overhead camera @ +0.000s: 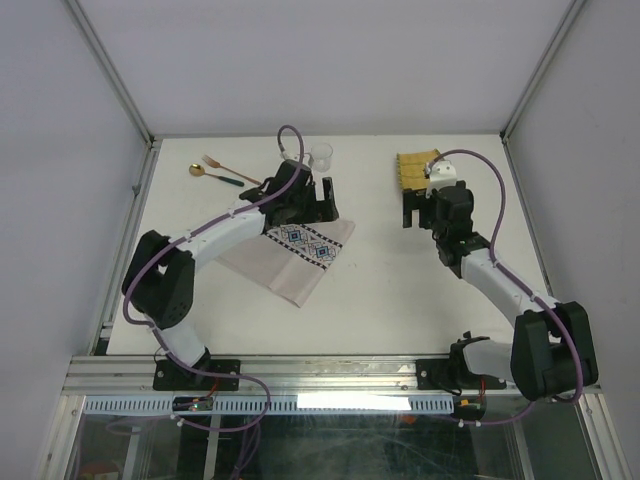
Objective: Set the dinner table for one person
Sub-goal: Move the napkin to the center of the board.
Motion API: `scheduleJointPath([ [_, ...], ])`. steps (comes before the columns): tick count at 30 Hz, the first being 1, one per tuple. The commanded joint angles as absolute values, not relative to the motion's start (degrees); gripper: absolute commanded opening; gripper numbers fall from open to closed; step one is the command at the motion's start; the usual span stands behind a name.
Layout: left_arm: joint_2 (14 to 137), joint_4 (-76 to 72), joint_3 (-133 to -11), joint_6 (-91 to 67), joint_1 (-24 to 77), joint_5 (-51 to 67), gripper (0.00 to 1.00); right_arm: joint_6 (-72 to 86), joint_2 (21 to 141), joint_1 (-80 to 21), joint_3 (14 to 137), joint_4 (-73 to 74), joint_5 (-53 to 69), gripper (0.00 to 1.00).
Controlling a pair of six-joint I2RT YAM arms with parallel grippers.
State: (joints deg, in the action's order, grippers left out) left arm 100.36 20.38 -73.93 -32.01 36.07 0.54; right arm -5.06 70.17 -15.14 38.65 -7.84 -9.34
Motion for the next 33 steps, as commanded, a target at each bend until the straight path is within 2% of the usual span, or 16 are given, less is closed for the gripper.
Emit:
scheduleJointPath([
  [1,94.1,26.8,-75.2,-28.3,36.3,-14.1,0.99,-5.6,71.9,-15.6,43.7,-6.1,-7.8,0.99],
  [10,87.7,28.9,-64.8,-28.8,30.4,-23.6,0.99,3.2,78.0,-18.6,50.1,-1.6,5.1,0.98],
  [14,87.7,30.5,-63.6,-29.3,29.1,-27.3,0.99,4.1,83.1,-20.1,54.2,1.2,5.6,0.98],
  [19,86.8,30.3,-60.7,-30.1,26.5,-26.4,0.99,3.3,90.4,-22.0,62.0,7.0,9.5,0.96],
  [23,84.4,29.5,-57.4,-30.2,24.6,-26.2,0.99,2.8,94.5,-24.6,66.9,10.0,8.9,0.95],
  [33,82.7,28.7,-53.2,-29.1,20.1,-30.6,0.99,2.3,97.2,-29.6,70.3,10.9,6.6,0.95],
])
